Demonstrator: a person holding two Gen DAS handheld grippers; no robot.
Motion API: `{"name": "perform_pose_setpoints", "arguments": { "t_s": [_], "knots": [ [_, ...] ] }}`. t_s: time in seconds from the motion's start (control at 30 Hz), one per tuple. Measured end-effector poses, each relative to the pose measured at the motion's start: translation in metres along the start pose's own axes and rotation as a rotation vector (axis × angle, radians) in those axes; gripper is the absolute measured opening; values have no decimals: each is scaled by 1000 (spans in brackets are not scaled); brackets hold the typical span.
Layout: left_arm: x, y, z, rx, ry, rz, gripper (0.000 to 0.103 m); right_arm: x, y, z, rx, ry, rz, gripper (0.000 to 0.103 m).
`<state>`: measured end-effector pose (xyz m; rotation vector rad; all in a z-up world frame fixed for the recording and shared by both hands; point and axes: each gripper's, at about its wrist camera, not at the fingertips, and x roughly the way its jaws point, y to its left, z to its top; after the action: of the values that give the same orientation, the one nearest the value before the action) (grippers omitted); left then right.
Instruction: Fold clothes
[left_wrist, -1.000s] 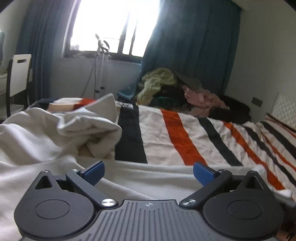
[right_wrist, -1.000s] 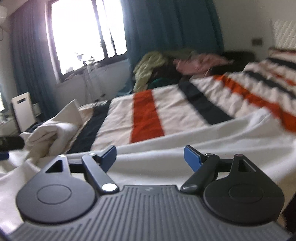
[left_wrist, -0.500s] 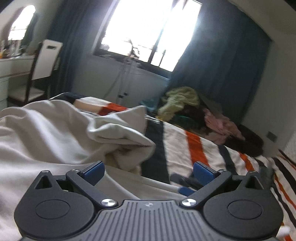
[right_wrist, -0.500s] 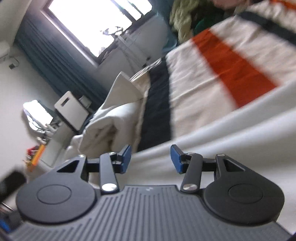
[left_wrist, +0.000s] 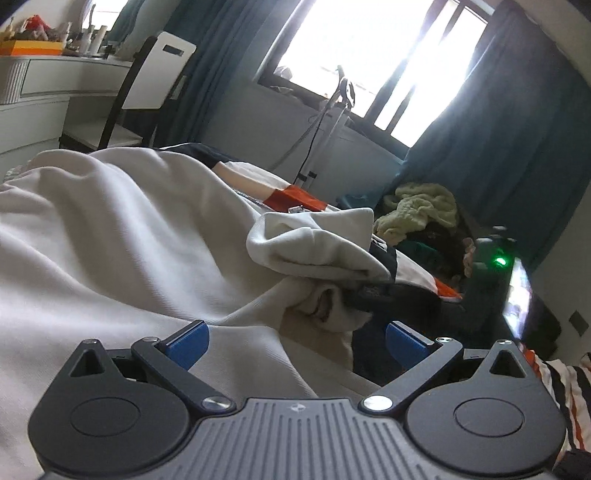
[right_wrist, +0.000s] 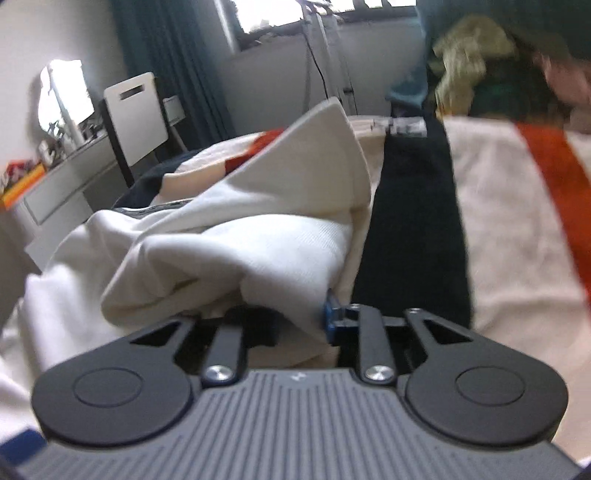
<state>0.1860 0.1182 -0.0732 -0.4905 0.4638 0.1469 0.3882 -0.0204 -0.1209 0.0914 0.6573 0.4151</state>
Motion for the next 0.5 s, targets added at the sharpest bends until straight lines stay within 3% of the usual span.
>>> {"name": "perform_pose_setpoints", "arguments": {
  "t_s": [0.1,0.17,0.27,0.4,0.5],
  "knots": [
    [-1,-6,-1,14,-20,1,103,-19,-14,-15,-147,-21,-126,14],
    [-2,-8,-2,19,-17,-5,103,-39,-34,-22,-140,-46,-183,6],
    [-8,-13,-5,35,-21,-12,103,-80,-59,-23,-180,-128,-370,3],
    [-11,-18,-4,28,-6,-19,103,-131,-133,-10,-18,-165,-528,3],
    [-15,-22,-4,24,8,-23,103,-152,-171,-6,72,-137,-542,4]
  ]
}}
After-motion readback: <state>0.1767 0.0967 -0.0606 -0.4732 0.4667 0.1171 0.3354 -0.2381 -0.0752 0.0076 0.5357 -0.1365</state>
